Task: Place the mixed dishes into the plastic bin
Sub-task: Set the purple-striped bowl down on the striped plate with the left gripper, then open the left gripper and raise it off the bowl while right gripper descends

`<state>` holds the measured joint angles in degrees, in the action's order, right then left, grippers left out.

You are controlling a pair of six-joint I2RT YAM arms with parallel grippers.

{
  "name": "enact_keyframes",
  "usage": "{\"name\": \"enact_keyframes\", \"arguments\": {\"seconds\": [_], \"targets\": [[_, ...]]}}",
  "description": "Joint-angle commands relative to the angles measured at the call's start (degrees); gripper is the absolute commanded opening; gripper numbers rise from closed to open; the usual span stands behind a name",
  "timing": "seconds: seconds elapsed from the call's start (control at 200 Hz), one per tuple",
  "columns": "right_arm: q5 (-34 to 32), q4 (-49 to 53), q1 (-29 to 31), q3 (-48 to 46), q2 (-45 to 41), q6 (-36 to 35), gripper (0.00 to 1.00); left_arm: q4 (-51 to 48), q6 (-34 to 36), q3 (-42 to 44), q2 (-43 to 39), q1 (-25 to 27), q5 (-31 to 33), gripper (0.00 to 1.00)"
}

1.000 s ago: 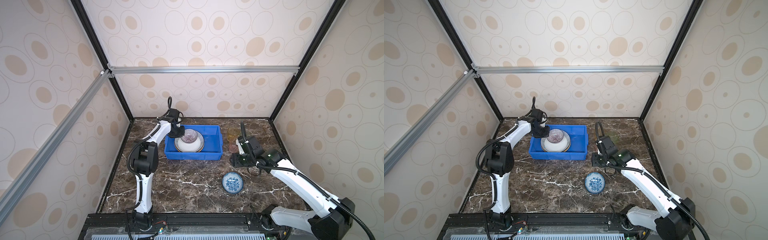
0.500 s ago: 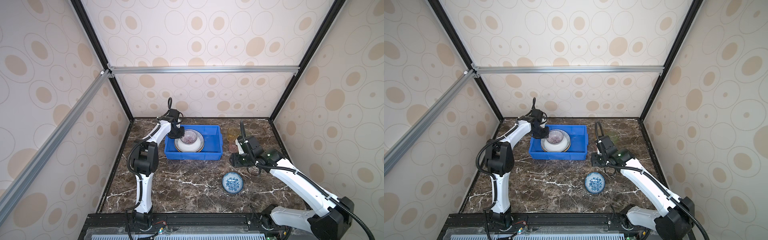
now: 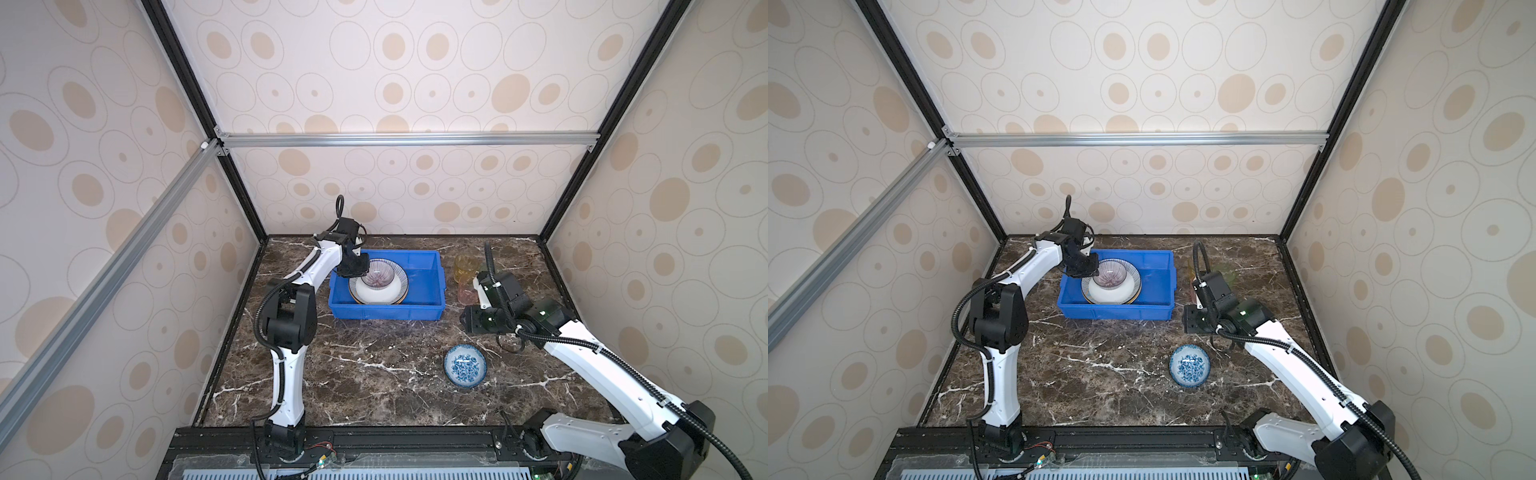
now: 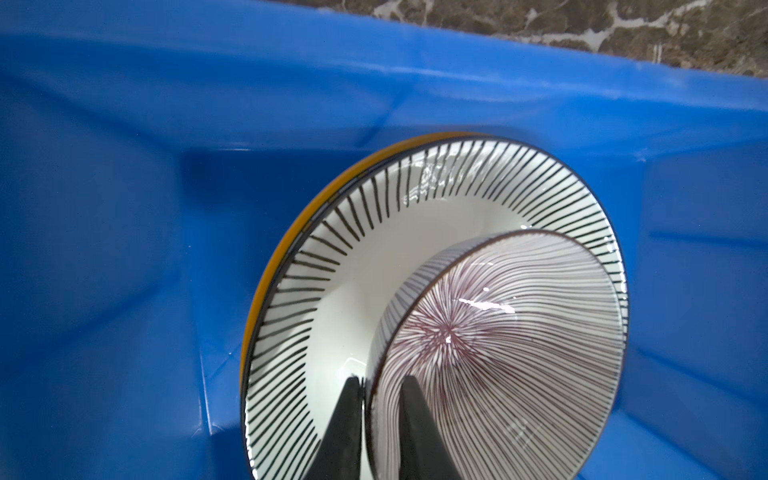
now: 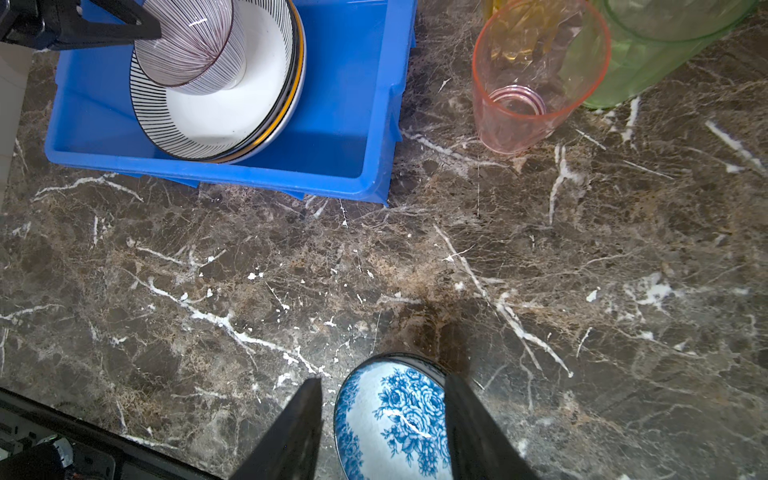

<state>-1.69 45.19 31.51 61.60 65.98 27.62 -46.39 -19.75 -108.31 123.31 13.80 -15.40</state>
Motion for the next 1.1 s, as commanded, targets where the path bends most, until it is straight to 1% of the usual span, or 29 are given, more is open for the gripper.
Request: {"name": "enact_keyframes", "arguments": {"seconds": [0.0,0.18,0.3,0.395,0.72,0.956,1.096], "targets": [[-0.11,1.03,0.49,-1.00,-0.80,0.12,0.51,-0.93,0.18,-1.38,-3.65,-0.45,-0.58,0.19],[0.24,1.04,0.50,-1.48,-1.31,0.33,0.51,-0.90,0.17,-0.43,-5.23,-0.44,-0.68,0.21],[0.29,1.50,0.49,-2.19,-1.79,0.51,0.51,-0.73,-0.04,1.17,-7.44,-0.44,0.73,0.22],[0.42,2.31,0.49,-2.41,-2.16,0.57,0.51,-0.01,-0.26,3.33,-10.04,-0.44,2.29,0.24],[-0.12,5.80,0.49,-2.58,-5.21,1.85,0.51,2.03,-0.66,10.85,-19.00,-0.45,3.90,0.26],[0.11,6.30,0.50,-4.30,-8.85,3.54,0.51,2.81,-0.21,15.74,-27.57,-0.44,3.74,0.27],[0.46,6.65,0.49,-4.82,-10.29,4.19,0.51,3.92,-0.30,19.17,-31.96,-0.33,1.81,0.28]]}}
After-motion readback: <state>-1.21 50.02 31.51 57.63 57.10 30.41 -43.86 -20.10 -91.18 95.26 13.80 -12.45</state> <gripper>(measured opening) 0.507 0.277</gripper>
